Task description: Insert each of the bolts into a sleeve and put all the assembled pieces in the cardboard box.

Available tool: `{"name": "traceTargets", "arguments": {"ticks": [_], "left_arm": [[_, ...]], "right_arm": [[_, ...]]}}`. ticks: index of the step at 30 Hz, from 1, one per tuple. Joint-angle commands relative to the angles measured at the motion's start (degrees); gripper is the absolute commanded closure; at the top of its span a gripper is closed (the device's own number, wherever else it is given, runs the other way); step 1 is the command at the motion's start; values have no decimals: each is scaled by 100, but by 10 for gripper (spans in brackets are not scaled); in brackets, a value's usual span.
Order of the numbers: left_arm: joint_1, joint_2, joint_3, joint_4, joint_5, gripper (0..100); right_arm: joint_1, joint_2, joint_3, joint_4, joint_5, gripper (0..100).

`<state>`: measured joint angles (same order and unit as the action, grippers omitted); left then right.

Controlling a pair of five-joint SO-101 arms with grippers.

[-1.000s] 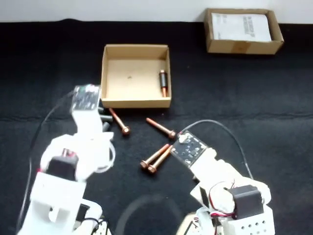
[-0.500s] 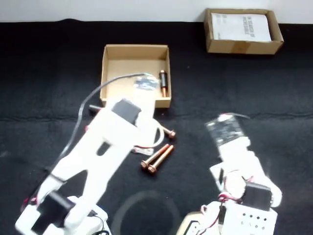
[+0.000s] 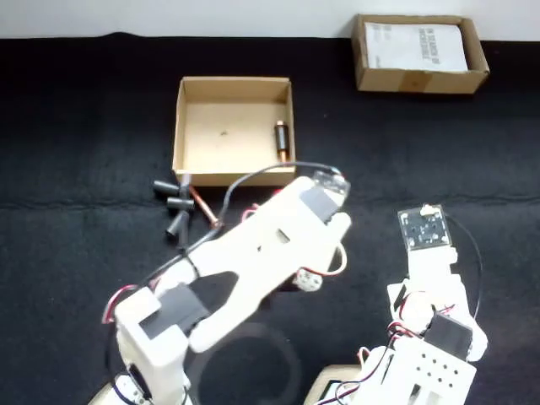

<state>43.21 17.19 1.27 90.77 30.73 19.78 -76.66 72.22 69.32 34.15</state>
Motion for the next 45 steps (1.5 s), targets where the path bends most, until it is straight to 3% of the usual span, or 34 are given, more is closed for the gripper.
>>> {"name": "traceTargets", "arguments": {"ticks": [1,12,23,37,45], "left_arm": [[101,347,-321,35,26,990],[101,1349,-1191,0,-9,990],[-22,1754,-1253,35,-114,990],[-1719,1596,-1262,-18,-352,990],[-2176,1587,-1279,-492,-299,990]], "right_arm": [[75,-75,-13,-92,44,991],[66,-75,-22,-101,53,991],[40,-75,-66,-259,53,991],[22,-75,-66,-391,62,991],[-127,-75,-66,-391,62,991]]}}
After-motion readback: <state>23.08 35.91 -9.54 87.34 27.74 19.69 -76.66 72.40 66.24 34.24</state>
